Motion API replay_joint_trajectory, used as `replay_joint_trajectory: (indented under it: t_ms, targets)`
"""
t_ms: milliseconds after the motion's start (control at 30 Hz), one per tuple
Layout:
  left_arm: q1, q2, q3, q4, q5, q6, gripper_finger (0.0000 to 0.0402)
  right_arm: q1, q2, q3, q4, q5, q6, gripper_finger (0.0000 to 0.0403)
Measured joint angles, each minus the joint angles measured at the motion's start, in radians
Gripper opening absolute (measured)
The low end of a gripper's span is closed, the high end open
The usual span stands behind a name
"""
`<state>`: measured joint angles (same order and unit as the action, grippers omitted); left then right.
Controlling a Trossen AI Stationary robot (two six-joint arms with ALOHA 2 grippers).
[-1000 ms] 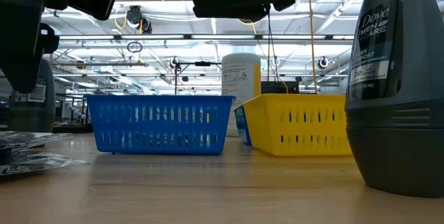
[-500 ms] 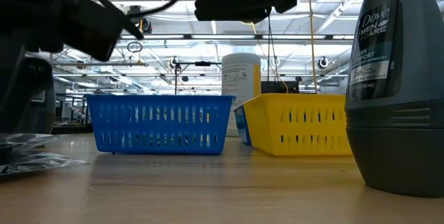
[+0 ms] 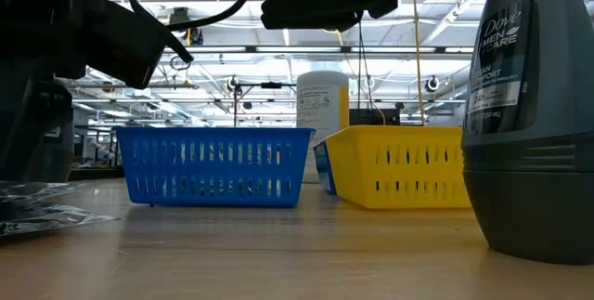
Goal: Pick & Place Travel size toiletries
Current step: Put the black hairbrush into the bottom blue bin
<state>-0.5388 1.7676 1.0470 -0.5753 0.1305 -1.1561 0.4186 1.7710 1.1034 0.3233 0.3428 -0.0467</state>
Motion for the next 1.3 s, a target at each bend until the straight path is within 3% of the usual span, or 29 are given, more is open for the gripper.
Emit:
replay_joint_trajectory:
  t_ms: [267, 467, 800, 1100, 1300]
  targets:
    - [0.000, 0.000, 0.000, 0.001, 0.008, 0.019, 0.0129, 0.000, 0.000, 0.000, 0.000, 0.000, 0.000, 0.0141]
    - [0.001, -0.001, 0.000, 0.001, 0.023, 0.031, 0.0012, 0.000, 0.000, 0.000, 0.000, 0.000, 0.000, 0.0141]
    - [0.003, -0.007, 0.023, -0.014, 0.026, 0.021, 0.0001, -0.001, 0.000, 0.000, 0.000, 0.000, -0.001, 0.0141]
    - [0.003, -0.009, 0.209, -0.202, -0.048, 0.115, 0.0000, -0.005, 0.000, 0.000, 0.000, 0.000, -0.003, 0.0141]
    - [-0.023, 0.000, 0.184, -0.131, -0.055, 0.156, 0.0011, -0.005, 0.000, 0.000, 0.000, 0.000, -0.003, 0.0141]
